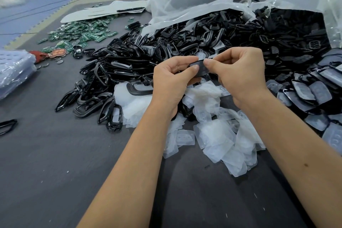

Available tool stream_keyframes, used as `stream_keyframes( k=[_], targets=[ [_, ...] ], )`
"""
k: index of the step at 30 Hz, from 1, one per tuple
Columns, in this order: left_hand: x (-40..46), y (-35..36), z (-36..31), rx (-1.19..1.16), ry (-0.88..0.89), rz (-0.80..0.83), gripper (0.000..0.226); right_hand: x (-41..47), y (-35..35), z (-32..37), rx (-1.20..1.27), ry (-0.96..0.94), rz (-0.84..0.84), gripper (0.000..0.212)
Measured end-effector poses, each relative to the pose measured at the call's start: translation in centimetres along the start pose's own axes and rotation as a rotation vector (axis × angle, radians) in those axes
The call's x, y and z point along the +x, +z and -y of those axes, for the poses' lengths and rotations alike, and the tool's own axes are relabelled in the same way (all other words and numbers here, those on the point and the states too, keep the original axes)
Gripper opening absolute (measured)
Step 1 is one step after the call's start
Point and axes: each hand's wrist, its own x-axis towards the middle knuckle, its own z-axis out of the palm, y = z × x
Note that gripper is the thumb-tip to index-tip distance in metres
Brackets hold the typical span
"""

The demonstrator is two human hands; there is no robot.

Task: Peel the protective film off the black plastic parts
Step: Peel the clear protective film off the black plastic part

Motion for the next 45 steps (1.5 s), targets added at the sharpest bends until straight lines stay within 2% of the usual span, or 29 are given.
stream_keyframes(
  k=[25, 29, 33, 35, 39, 45],
  targets=[
    [-0.2, 0.1, -0.4, -0.005, -0.010, -0.024, 0.018, -0.4, 0.0, -0.3, -0.041, -0.108, 0.015, 0.021],
    [-0.2, 0.1, -0.4, -0.009, -0.009, -0.033, 0.018, -0.3, -0.1, -0.4, 0.015, -0.002, -0.005, 0.032],
    [-0.2, 0.2, -0.4, 0.000, 0.003, -0.029, 0.018, 0.0, -0.4, -0.4, 0.297, 0.284, 0.166, 0.023],
    [-0.2, 0.1, -0.4, 0.004, 0.004, -0.042, 0.017, 0.1, -0.5, -0.4, 0.355, 0.343, 0.241, 0.018],
    [-0.2, 0.2, -0.4, 0.022, 0.012, -0.044, 0.018, 0.2, -0.7, -0.4, 0.366, 0.327, 0.312, 0.019],
    [-0.3, 0.1, -0.4, 0.031, 0.015, 0.001, 0.016, 0.0, -0.5, -1.0, 0.237, 0.186, 0.269, 0.016]
  ],
)
